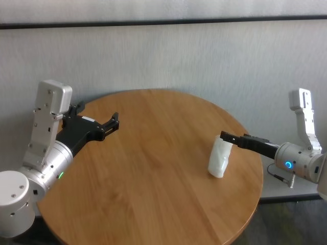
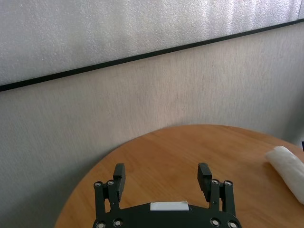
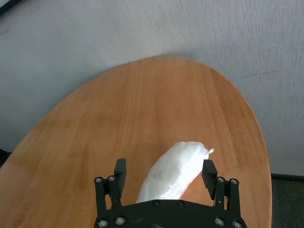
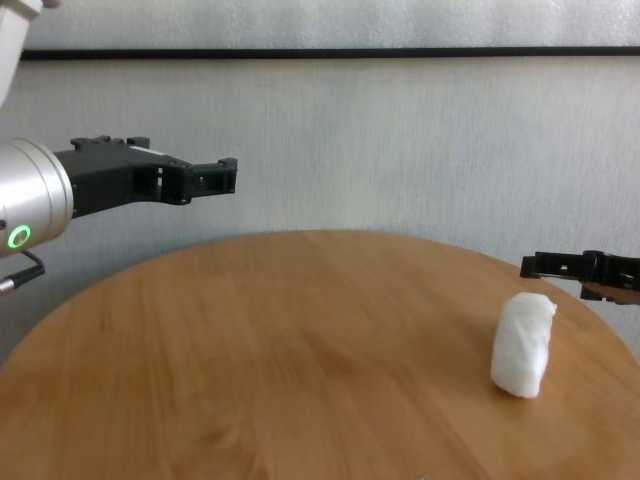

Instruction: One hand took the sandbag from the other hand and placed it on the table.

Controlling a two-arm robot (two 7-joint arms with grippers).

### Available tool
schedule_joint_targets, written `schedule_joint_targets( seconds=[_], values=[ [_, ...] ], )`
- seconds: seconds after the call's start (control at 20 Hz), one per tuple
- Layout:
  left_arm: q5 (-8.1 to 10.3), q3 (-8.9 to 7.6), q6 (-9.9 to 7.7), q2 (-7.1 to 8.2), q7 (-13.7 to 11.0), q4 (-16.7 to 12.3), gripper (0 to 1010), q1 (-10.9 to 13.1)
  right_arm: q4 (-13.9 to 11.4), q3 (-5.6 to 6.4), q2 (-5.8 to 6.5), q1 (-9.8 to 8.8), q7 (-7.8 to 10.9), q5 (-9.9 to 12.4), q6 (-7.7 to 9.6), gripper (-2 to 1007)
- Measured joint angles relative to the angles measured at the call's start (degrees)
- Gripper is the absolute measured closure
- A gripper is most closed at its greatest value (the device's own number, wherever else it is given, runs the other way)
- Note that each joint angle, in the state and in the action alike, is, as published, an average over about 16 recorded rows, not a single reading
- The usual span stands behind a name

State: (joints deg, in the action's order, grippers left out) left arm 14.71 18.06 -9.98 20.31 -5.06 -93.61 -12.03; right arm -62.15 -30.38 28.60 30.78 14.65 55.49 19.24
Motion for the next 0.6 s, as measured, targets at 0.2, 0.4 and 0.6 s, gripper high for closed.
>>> schedule_joint_targets(
  seconds=[0.2, 0.4, 0.6],
  values=[
    [0.00, 0.00, 0.00, 0.00, 0.00, 0.00, 9, 0.00, -0.02, 0.02, 0.01, -0.02, -0.02, 0.03, 0.00, 5],
    [0.00, 0.00, 0.00, 0.00, 0.00, 0.00, 9, 0.00, -0.04, 0.03, 0.01, -0.03, -0.04, 0.05, 0.00, 4],
    [0.00, 0.00, 0.00, 0.00, 0.00, 0.00, 9, 0.00, -0.06, 0.04, 0.02, -0.05, -0.04, 0.06, 0.00, 4]
  ],
)
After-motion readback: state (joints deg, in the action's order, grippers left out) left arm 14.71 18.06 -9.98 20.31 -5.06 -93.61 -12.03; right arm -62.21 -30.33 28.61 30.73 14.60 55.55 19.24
